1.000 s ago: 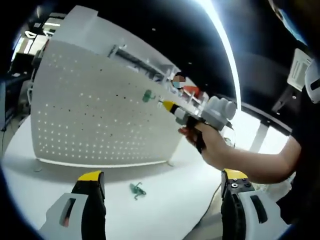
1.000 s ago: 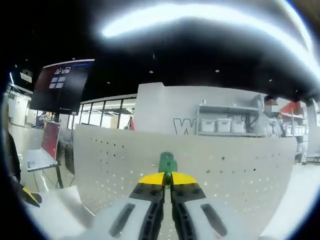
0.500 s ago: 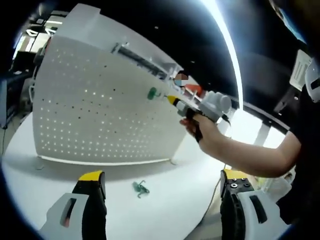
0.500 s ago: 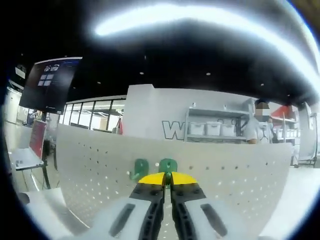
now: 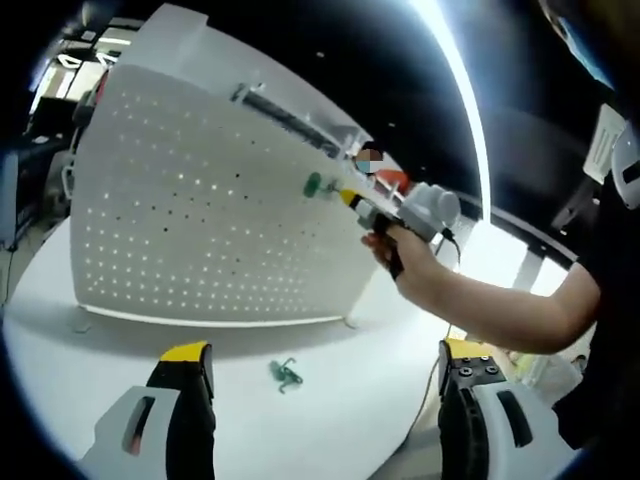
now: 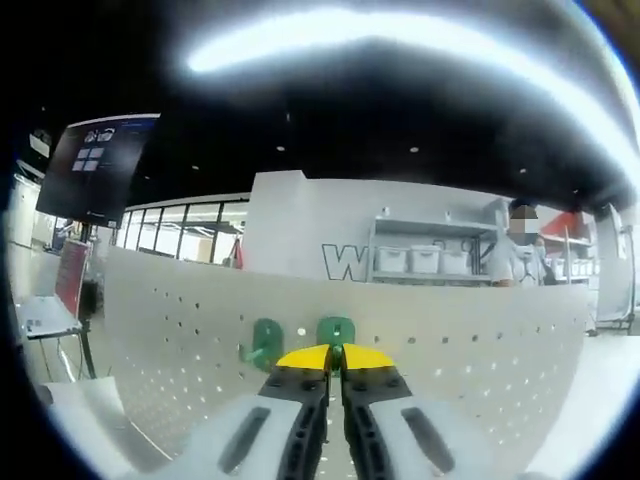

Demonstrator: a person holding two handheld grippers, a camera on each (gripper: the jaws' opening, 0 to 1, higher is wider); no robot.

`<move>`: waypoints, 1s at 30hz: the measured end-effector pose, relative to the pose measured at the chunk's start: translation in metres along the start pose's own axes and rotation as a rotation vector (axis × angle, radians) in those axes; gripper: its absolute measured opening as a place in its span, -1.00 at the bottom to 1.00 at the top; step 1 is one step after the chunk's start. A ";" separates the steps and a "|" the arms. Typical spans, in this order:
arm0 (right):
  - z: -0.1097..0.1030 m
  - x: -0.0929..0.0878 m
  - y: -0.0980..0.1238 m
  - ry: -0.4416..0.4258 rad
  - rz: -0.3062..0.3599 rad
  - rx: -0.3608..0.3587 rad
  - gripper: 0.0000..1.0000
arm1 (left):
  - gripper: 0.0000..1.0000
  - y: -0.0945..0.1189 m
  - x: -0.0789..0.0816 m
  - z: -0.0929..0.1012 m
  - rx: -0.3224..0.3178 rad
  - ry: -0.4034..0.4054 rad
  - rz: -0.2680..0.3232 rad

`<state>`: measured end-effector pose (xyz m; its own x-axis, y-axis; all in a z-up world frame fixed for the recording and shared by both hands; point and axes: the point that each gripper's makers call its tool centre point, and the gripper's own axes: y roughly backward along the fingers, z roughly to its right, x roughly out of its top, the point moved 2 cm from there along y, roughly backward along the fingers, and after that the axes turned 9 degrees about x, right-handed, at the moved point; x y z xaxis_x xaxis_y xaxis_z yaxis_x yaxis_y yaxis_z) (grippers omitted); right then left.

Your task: Insert the hook assembly into the mounting plate slot until the hook locks in place.

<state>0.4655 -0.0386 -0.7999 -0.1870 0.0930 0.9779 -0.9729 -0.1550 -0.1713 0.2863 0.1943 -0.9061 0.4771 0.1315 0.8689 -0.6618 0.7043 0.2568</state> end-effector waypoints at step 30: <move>0.001 -0.013 -0.006 -0.070 -0.017 -0.019 -0.97 | 0.85 -0.004 -0.007 -0.007 0.011 -0.005 -0.034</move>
<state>0.4735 -0.0396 -0.8116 -0.1606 0.0261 0.9867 -0.9785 -0.1351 -0.1557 0.2896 0.1951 -0.9159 0.4966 0.1038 0.8617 -0.6517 0.7004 0.2912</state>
